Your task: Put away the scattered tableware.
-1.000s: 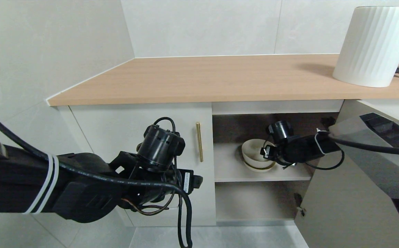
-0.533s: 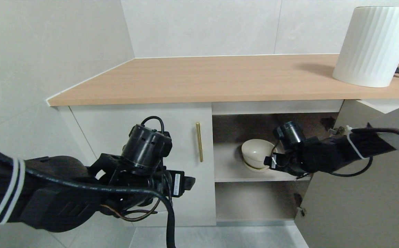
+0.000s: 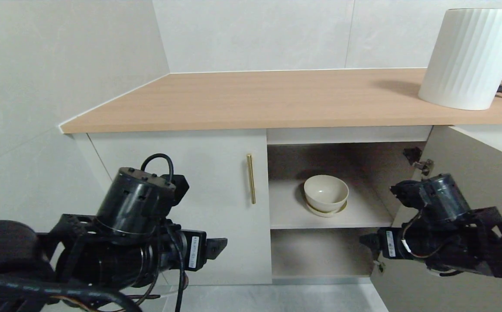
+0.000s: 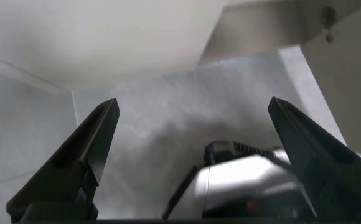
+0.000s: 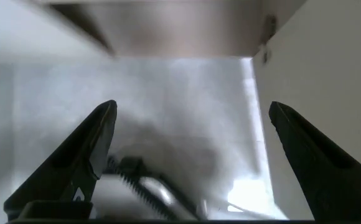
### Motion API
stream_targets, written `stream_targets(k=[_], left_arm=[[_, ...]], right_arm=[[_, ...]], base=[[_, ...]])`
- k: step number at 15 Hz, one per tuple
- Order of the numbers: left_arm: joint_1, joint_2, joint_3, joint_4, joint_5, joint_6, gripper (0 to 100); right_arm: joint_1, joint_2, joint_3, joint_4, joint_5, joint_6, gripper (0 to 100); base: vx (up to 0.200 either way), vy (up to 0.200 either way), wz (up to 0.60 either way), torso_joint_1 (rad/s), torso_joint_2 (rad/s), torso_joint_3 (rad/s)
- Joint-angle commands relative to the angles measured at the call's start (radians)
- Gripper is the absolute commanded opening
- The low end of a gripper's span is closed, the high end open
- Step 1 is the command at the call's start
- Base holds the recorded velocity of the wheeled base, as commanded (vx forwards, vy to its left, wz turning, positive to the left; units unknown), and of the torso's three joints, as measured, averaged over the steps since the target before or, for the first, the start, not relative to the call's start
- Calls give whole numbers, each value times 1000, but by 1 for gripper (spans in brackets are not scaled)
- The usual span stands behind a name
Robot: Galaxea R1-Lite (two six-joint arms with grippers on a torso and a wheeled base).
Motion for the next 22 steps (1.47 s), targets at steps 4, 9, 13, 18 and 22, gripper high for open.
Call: stream_targets(k=[4, 9, 13, 18, 22], left_arm=[[-6, -108, 12, 33, -16, 2, 100], [-8, -51, 10, 30, -5, -1, 100], [-8, -48, 12, 30, -5, -3, 100], [-8, -51, 15, 28, -1, -3, 100], [-8, -43, 17, 28, 1, -3, 100]], right_arm=[[12, -240, 141, -3, 51, -24, 100], [35, -160, 136, -17, 50, -23, 100], [35, -159, 138, -25, 50, -21, 100], [34, -162, 138, -25, 48, -21, 100], [34, -163, 139, -25, 48, -23, 100]], base=[[-200, 0, 0, 5, 5, 7], [-200, 0, 0, -1, 3, 5], [-200, 0, 0, 1, 4, 4], [-80, 0, 0, 1, 1, 0], [0, 0, 0, 0, 0, 0]])
